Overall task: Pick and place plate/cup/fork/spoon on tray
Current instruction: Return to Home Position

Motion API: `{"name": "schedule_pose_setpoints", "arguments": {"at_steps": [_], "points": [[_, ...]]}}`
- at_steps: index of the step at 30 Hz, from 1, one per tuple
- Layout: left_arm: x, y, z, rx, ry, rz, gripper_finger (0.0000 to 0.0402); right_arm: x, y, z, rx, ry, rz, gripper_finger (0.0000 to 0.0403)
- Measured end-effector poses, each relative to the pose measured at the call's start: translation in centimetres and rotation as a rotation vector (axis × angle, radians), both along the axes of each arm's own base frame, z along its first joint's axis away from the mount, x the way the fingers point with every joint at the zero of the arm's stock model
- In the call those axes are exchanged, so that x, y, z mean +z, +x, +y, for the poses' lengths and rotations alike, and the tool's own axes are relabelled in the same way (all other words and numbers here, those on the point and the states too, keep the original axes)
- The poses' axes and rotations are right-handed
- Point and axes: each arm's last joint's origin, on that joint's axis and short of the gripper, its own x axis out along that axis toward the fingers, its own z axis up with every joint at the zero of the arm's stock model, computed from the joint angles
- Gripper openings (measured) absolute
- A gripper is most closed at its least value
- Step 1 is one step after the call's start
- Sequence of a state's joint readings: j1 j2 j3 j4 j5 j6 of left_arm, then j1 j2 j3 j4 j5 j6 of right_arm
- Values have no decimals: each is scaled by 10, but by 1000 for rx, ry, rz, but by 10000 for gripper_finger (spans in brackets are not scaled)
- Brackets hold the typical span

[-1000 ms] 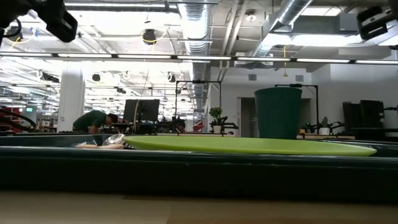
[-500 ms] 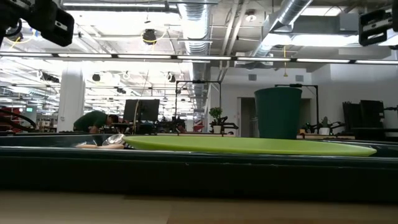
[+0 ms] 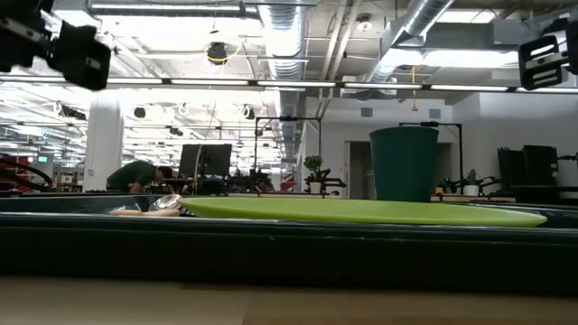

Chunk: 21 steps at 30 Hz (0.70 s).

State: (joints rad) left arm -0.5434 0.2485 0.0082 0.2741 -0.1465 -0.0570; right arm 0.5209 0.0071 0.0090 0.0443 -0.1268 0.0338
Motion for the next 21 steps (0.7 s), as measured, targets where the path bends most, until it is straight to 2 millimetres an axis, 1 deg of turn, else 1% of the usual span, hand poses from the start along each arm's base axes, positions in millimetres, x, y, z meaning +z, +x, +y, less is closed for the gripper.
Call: {"name": "schedule_pose_setpoints", "arguments": {"at_steps": [8, 21], "points": [[-22, -2, 1, -1, 117, 200, 229, 0, 0, 0, 0, -1, 2, 134], [-22, -2, 1, -6, 130, 223, 229, -1, 0, 0, 2, -3, 6, 134]]}}
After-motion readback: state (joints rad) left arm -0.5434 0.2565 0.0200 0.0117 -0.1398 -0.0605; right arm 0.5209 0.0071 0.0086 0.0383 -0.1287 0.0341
